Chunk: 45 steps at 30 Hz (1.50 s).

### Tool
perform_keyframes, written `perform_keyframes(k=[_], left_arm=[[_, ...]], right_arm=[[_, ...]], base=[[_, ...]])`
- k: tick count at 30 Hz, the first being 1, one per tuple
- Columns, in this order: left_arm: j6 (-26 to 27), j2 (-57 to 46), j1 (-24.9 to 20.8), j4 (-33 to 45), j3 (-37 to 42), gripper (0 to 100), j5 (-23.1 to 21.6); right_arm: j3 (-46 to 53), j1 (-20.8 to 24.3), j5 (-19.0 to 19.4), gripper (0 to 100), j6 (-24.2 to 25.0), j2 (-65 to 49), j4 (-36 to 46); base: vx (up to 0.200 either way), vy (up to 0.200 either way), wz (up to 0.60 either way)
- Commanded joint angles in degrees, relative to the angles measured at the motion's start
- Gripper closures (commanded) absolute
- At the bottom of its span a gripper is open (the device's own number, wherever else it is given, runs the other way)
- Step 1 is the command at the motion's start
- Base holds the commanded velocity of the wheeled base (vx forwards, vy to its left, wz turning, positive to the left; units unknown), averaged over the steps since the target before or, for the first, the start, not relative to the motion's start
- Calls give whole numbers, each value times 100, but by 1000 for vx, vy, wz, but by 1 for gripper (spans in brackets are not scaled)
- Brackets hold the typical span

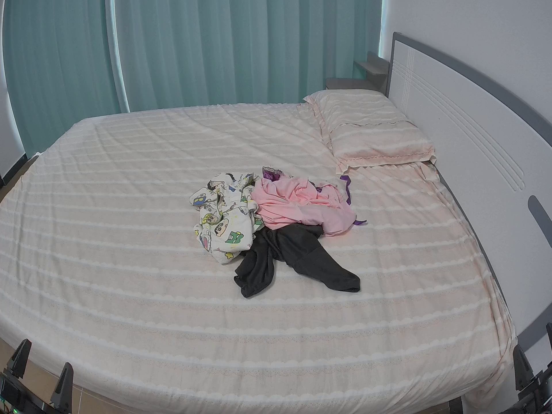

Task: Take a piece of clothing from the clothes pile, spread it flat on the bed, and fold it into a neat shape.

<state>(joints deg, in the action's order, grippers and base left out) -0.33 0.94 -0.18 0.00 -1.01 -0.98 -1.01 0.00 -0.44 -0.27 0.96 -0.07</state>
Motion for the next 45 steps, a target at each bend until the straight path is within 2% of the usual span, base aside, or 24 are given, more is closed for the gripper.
perform_keyframes(k=[1, 11, 12, 13, 14, 16, 18, 21, 22, 24, 27, 37, 40, 42, 45], left_arm=[[-2, -94, 1, 0, 92, 0, 1], [7, -94, 1, 0, 92, 0, 1], [-2, -94, 1, 0, 92, 0, 1], [-2, -94, 1, 0, 92, 0, 1], [-2, -94, 1, 0, 92, 0, 1], [-2, -94, 1, 0, 92, 0, 1], [-2, -94, 1, 0, 92, 0, 1], [-2, -94, 1, 0, 84, 0, 1], [-2, -94, 1, 0, 92, 0, 1], [-2, -94, 1, 0, 84, 0, 1], [-2, -94, 1, 0, 92, 0, 1], [-2, -94, 1, 0, 92, 0, 1], [15, -94, 1, 0, 92, 0, 1], [7, -94, 1, 0, 92, 0, 1], [15, -94, 1, 0, 92, 0, 1]], right_arm=[[92, 0, 9, 0, -35, -96, 7], [-66, 53, 149, 0, -8, 106, -37], [-1033, 70, 290, 0, 185, 668, -72], [-1217, 62, 316, 0, 229, 783, -54], [-1621, 53, 439, 0, 247, 1292, 139], [-1701, 114, 773, 0, -96, 1635, 245], [-1709, 132, 1274, 0, -26, 2356, 201], [-1771, 176, 1995, 0, 915, 3173, 86], [-1806, 246, 2382, 0, 1380, 3402, -10], [-1824, 378, 2830, 0, 1908, 3824, -125], [-1850, 413, 2848, 0, 1969, 4571, -353], [-1912, 457, 2751, 0, 2040, 7287, -2304], [-2158, 475, 2681, 0, 2294, 7919, -2682], [-2430, 633, 2645, 0, 2743, 8438, -2946], [-2615, 721, 2382, 0, 3006, 8956, -3183]], base=[[0, 0, 0], [0, 0, 0], [0, 0, 0], [0, 0, 0], [0, 0, 0], [0, 0, 0], [0, 0, 0], [0, 0, 0], [0, 0, 0], [0, 0, 0], [0, 0, 0], [0, 0, 0], [0, 0, 0], [0, 0, 0], [0, 0, 0]])
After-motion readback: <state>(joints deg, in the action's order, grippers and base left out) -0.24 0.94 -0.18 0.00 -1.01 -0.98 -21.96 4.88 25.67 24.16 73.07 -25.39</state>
